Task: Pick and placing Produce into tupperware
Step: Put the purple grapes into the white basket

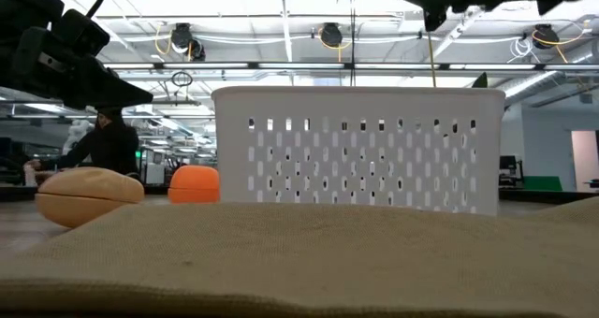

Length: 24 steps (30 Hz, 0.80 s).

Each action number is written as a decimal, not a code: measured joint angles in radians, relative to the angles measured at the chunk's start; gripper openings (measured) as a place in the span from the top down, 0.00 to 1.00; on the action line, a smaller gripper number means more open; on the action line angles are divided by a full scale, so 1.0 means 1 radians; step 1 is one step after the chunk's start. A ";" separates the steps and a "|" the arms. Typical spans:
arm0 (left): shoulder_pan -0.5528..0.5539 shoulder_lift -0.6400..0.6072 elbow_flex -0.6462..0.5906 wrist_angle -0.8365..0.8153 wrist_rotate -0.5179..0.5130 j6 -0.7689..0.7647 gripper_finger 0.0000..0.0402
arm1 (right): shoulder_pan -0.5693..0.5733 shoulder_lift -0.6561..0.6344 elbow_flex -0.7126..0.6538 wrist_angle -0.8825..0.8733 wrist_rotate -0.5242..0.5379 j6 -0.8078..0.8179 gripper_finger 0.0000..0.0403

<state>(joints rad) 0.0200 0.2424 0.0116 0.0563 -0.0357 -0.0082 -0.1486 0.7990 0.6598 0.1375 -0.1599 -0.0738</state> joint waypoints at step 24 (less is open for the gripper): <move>0.000 0.000 0.000 -0.001 0.000 0.000 0.94 | 0.000 0.279 0.628 -0.970 0.087 0.062 1.00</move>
<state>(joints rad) 0.0200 0.2424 0.0113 0.0555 -0.0360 -0.0082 -0.1490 1.0783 1.2879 -0.8330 -0.0727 -0.0122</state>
